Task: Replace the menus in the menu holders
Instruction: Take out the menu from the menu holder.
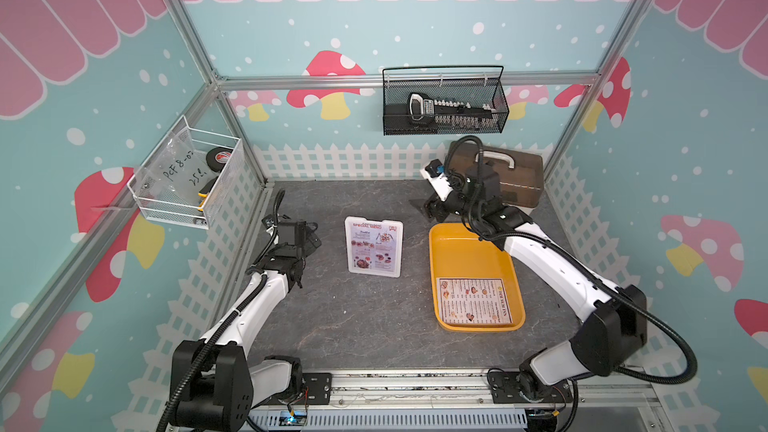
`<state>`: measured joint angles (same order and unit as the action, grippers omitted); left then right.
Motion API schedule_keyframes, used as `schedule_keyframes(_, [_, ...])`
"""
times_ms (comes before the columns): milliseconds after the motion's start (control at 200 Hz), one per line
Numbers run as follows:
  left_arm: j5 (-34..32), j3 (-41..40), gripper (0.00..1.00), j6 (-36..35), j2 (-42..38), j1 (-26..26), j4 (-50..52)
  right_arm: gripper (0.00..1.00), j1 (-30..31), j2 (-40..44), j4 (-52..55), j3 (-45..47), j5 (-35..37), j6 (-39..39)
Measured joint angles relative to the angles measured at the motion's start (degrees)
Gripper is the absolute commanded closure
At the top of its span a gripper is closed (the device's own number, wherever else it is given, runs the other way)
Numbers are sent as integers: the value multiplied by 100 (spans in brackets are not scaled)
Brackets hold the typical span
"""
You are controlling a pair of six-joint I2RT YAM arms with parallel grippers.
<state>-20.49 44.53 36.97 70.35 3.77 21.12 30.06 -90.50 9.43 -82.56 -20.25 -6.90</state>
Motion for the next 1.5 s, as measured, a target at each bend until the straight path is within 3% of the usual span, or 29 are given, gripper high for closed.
schedule_keyframes(175, [245,15,3,365,149,-31,669,39,564,-1360,992,-1628,-501,-227])
schedule_keyframes(520, [271,85,4,439,146,-26,905,55,828,-2802,2363,-3362,-719,-343])
schedule_keyframes(956, [269,439,4,264,146,-24,970,73,831,-3018,3165,-3858,-789,-400])
schedule_keyframes(1311, [199,455,4,179,131,-24,1001,74,870,-3051,3536,-3910,-815,-472])
schedule_keyframes(1501, [151,457,4,175,2,-24,1012,82,905,-3119,3589,-3910,-833,-518])
